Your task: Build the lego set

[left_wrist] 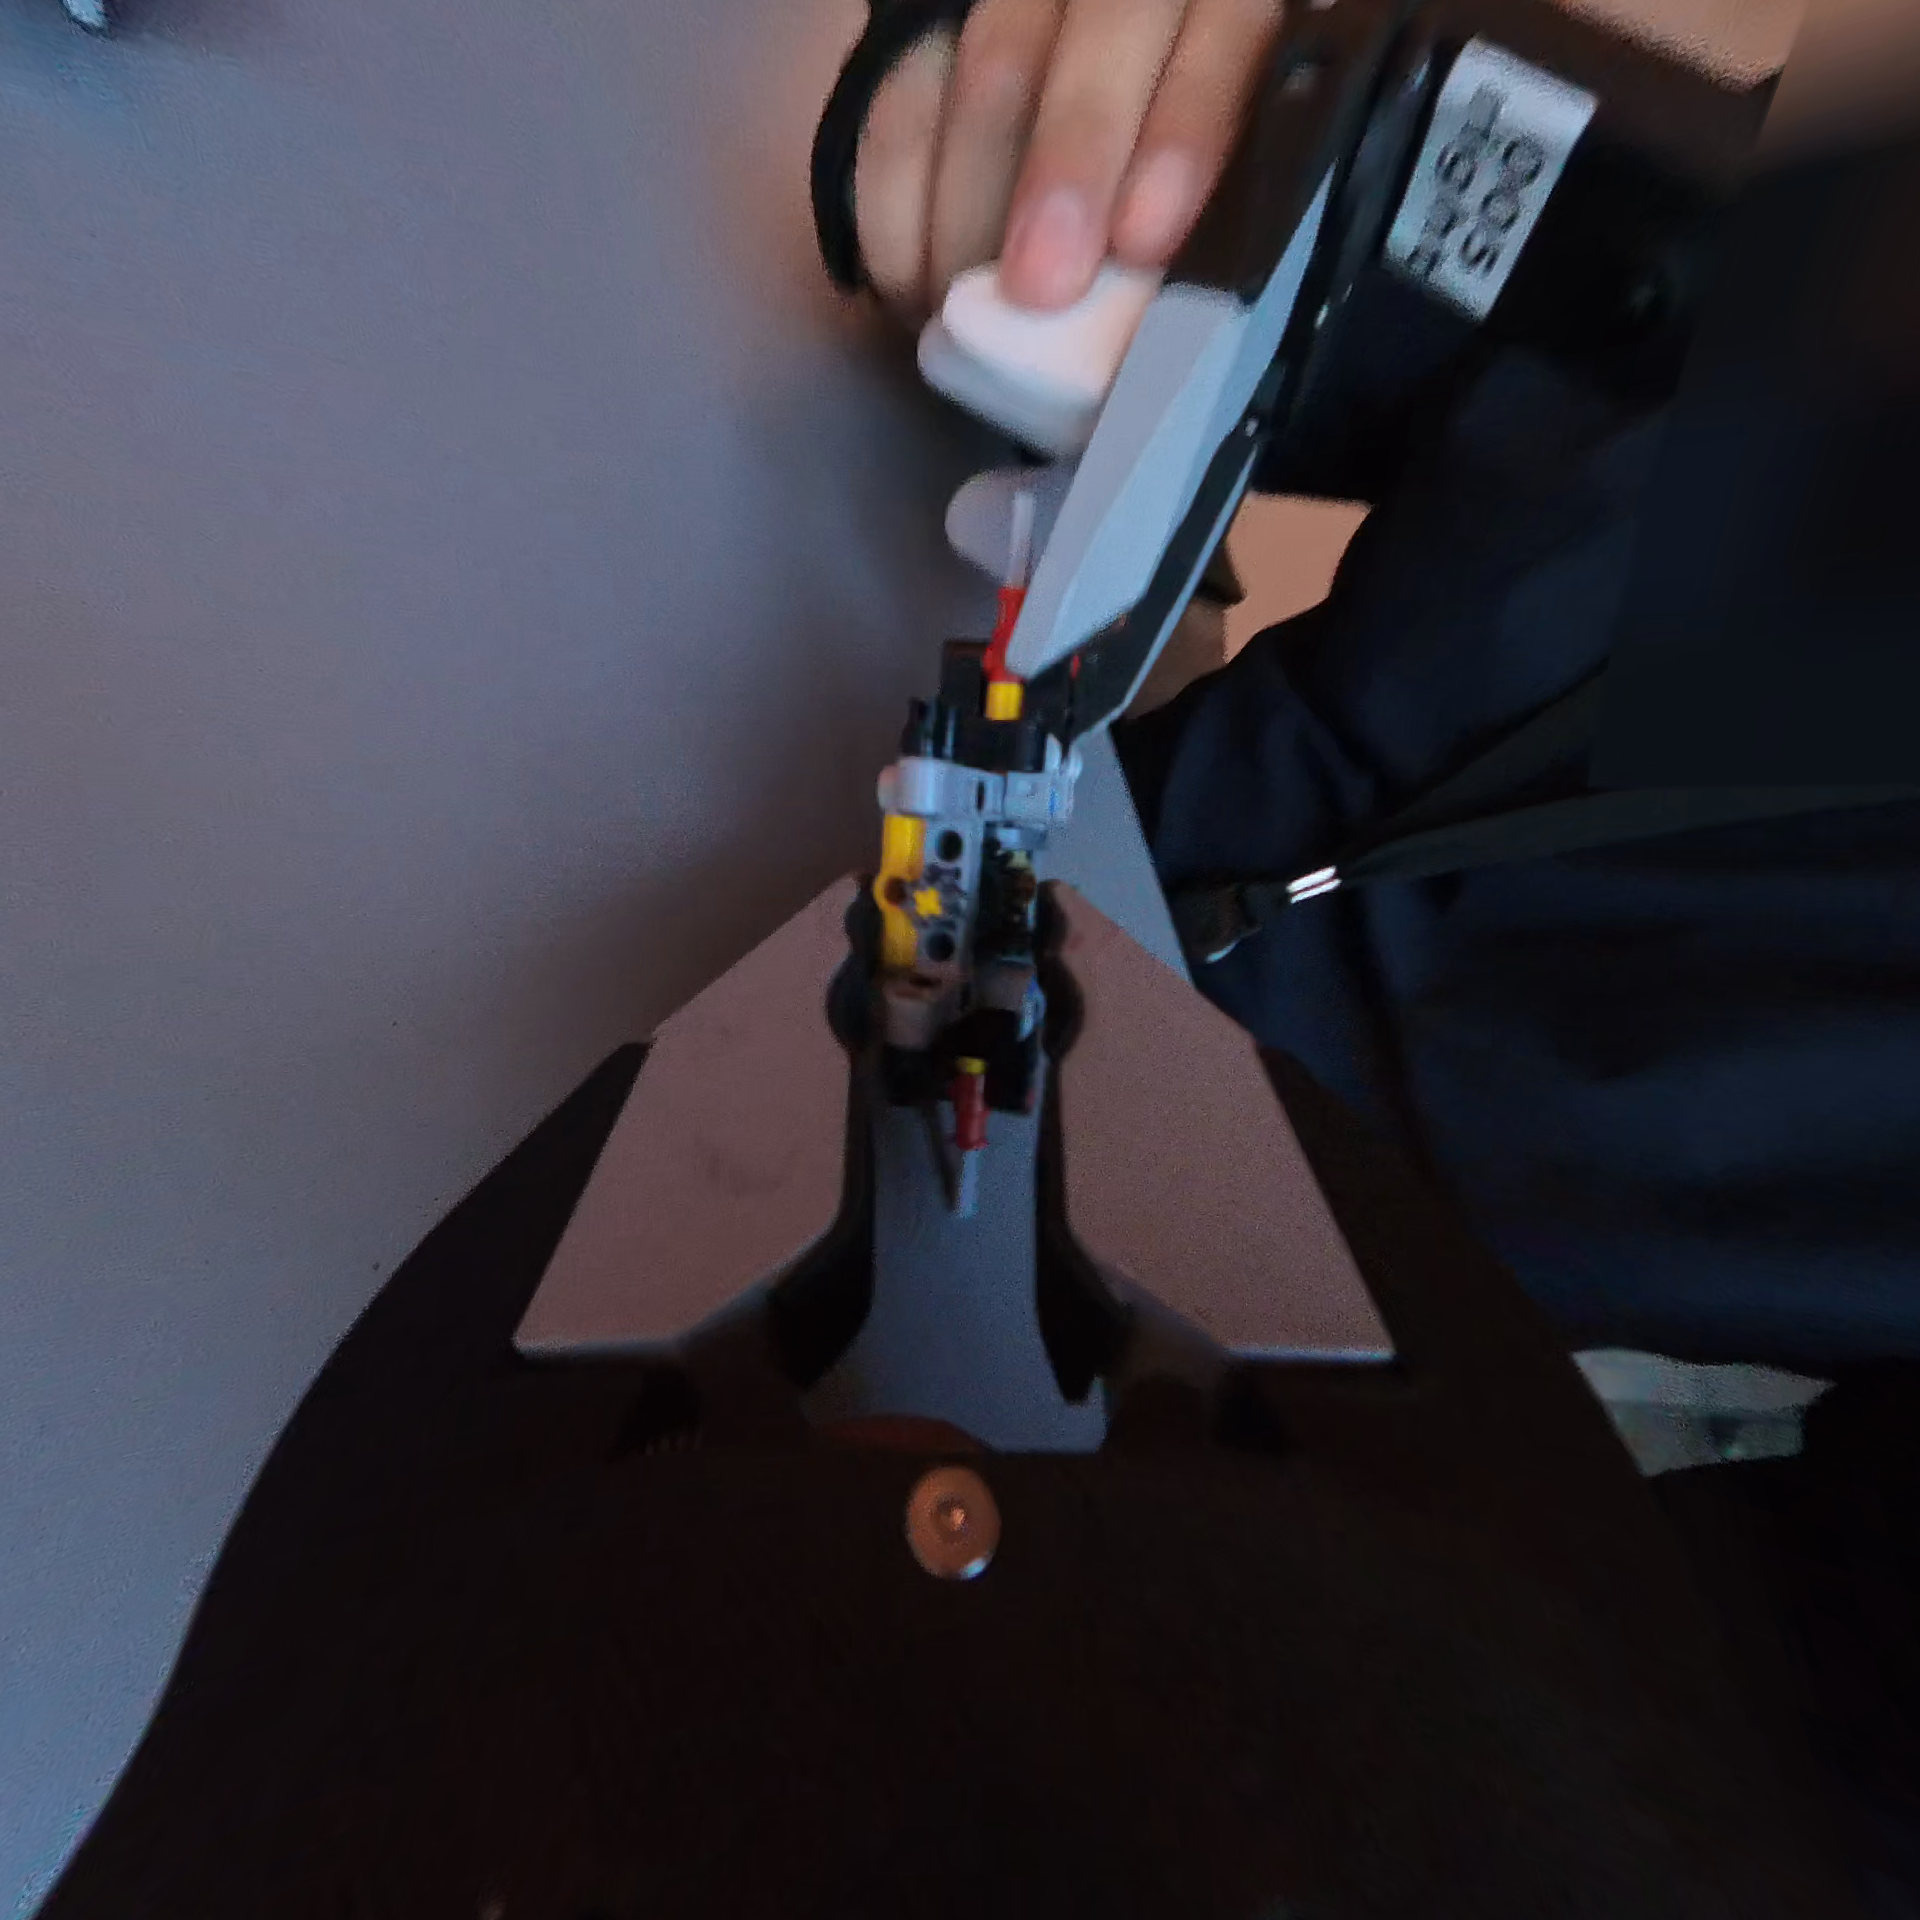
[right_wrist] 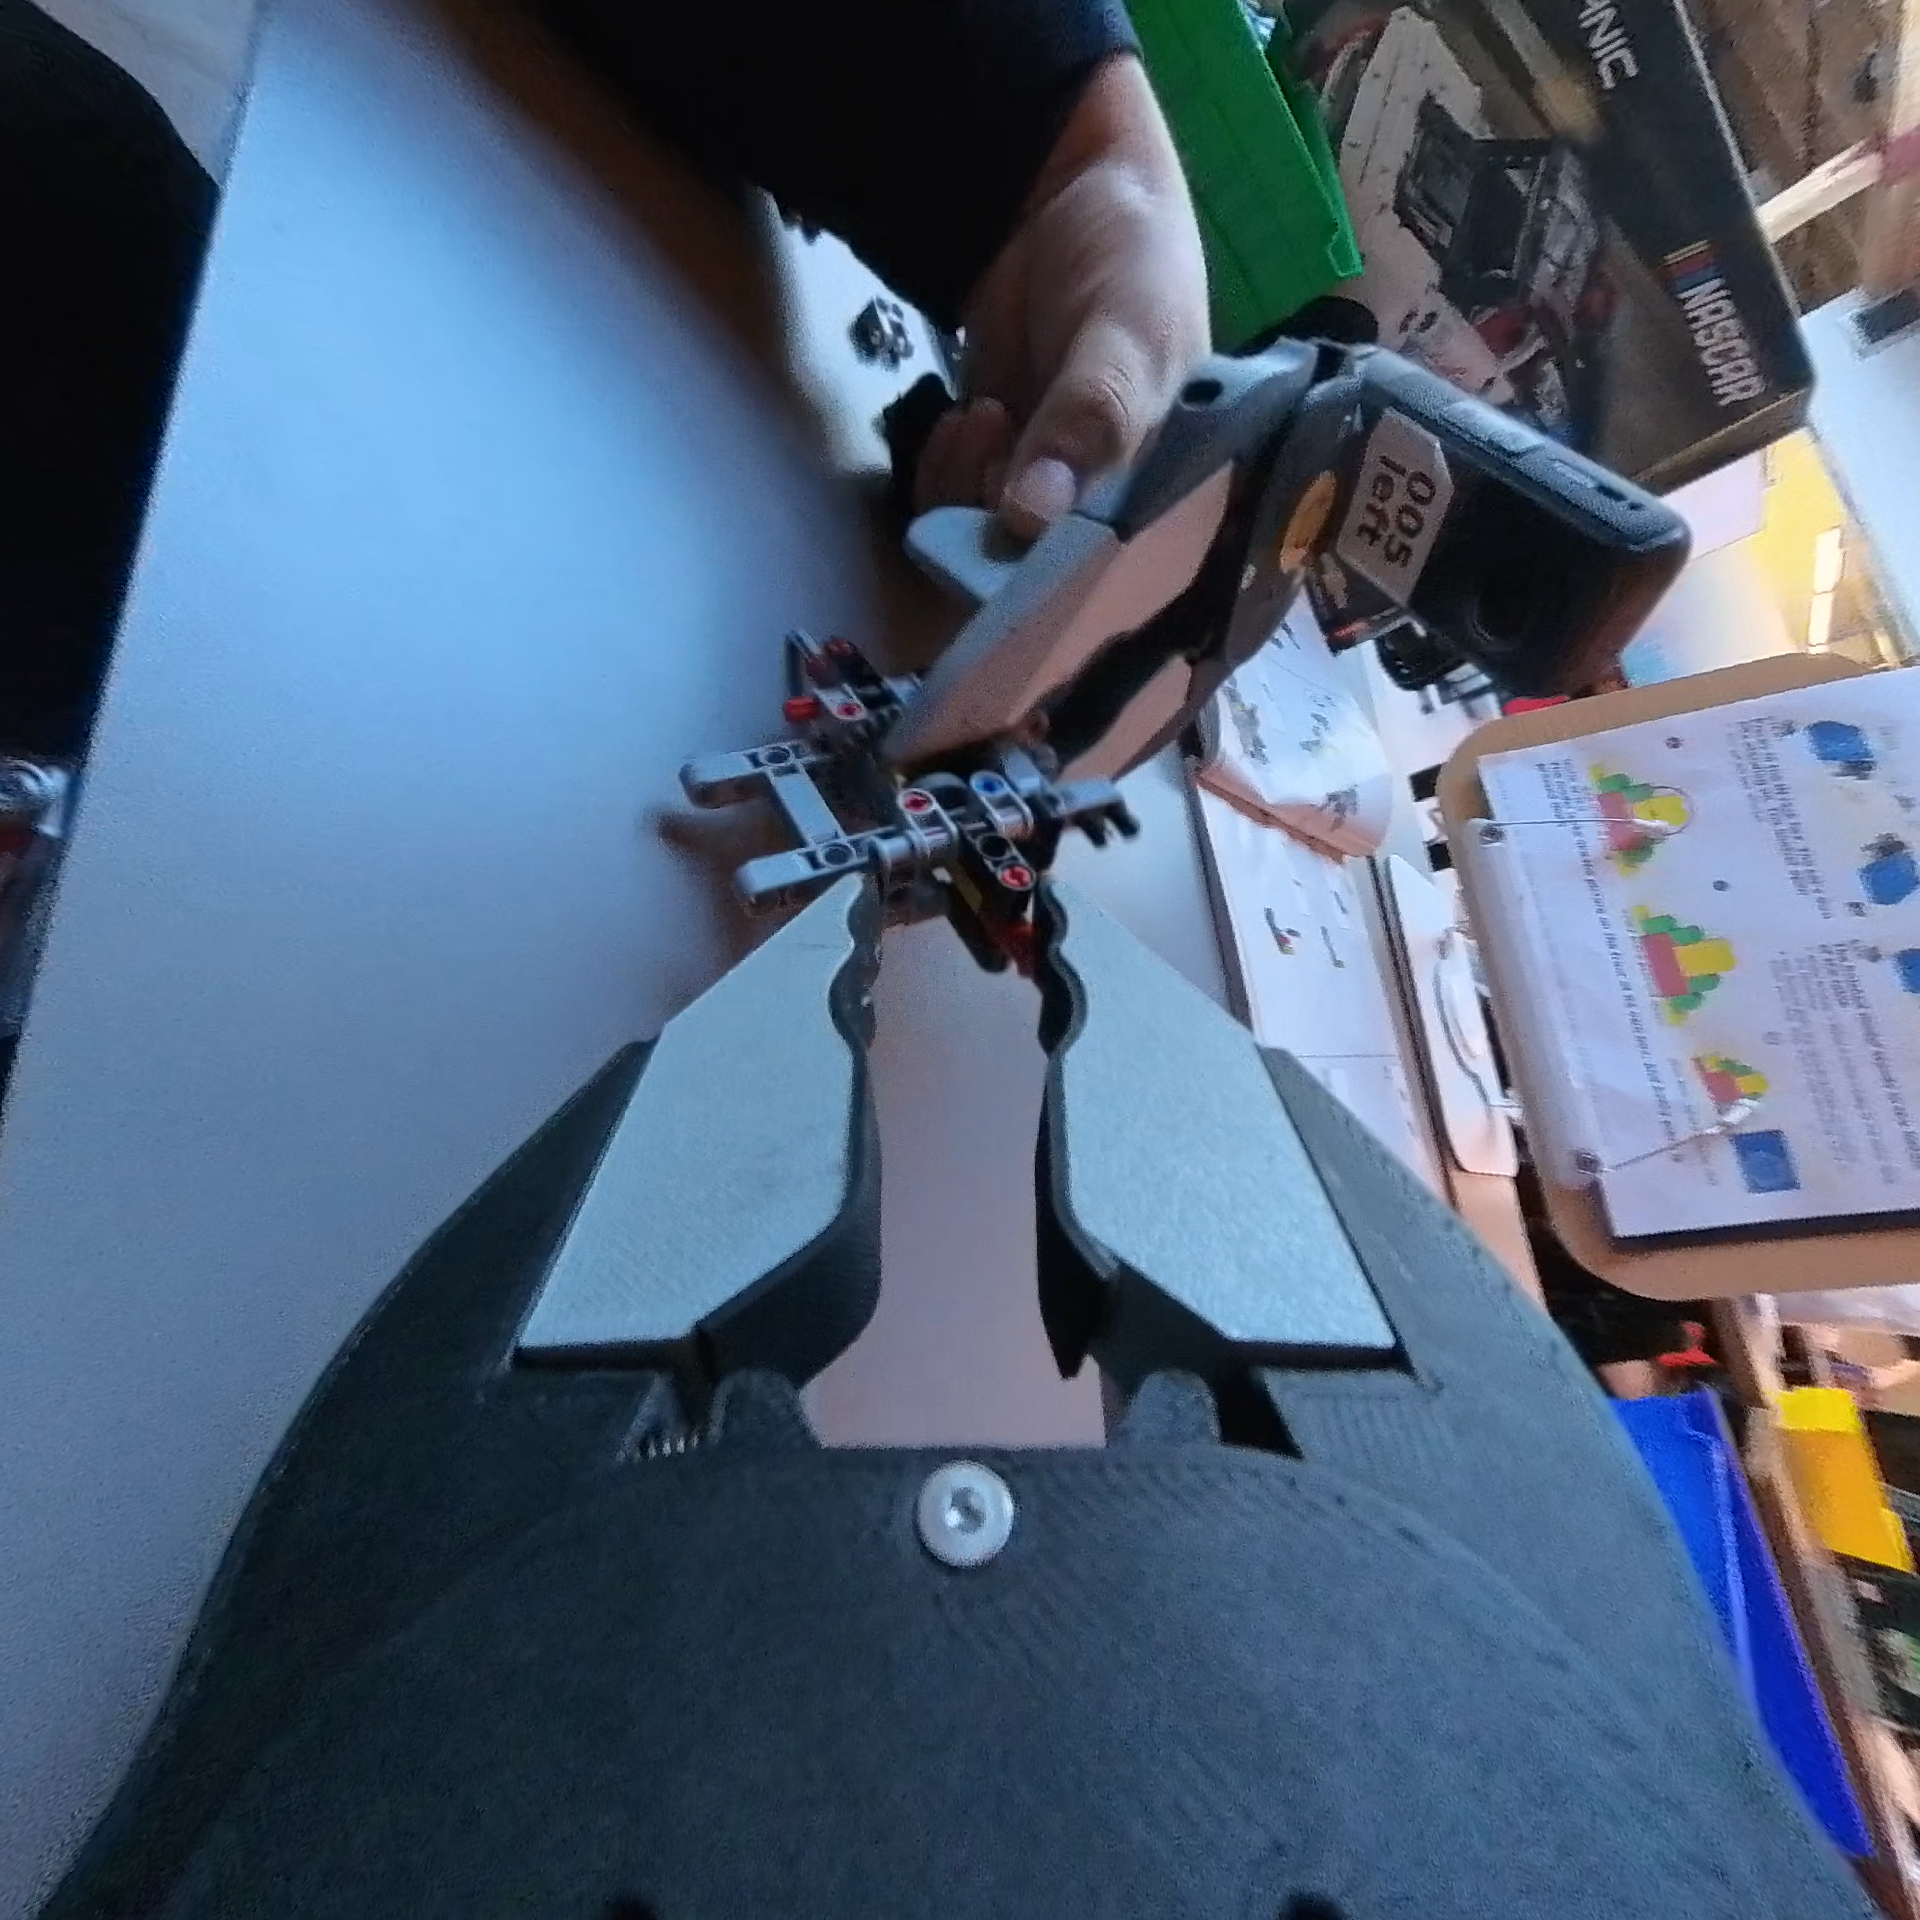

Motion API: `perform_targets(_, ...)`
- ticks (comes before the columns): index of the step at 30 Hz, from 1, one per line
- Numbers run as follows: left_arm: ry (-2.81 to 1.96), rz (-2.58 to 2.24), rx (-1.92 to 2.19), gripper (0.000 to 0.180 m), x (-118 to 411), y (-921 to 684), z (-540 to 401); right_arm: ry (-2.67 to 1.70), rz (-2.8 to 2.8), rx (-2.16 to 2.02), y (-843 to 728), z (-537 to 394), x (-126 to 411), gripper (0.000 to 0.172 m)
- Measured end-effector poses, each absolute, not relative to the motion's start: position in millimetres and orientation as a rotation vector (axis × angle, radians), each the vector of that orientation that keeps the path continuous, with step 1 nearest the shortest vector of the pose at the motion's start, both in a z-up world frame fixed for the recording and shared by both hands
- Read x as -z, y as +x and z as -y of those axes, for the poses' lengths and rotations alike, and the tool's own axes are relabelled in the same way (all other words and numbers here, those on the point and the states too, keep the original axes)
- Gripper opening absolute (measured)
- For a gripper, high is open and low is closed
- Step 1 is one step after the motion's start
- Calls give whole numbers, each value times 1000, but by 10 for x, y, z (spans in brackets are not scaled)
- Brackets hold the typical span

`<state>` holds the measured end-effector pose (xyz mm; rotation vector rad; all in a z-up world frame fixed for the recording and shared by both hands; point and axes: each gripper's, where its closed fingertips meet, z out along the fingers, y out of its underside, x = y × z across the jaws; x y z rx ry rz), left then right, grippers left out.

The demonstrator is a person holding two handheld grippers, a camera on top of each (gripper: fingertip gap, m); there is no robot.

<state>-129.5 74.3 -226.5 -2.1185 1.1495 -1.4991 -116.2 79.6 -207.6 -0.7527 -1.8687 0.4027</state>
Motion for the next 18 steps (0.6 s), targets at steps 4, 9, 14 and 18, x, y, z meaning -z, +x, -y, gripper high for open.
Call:
perform_targets(4,-2075,-1258,1361,23,2266,-1247,-693,-712,1848,-346,-1148,-830,2087,27)
perform_targets(9,-1925,-1307,1054,21,2069,-1240,-751,-711,1755,-322,-1081,-878,1943,26)
perform_targets(14,-1737,-1486,443,21,2063,-1304,-696,-657,1580,-326,-954,-957,1688,23)
perform_targets(18,-1672,-1414,197,21,2038,-1379,-733,-703,1584,-349,-955,-983,1716,16)
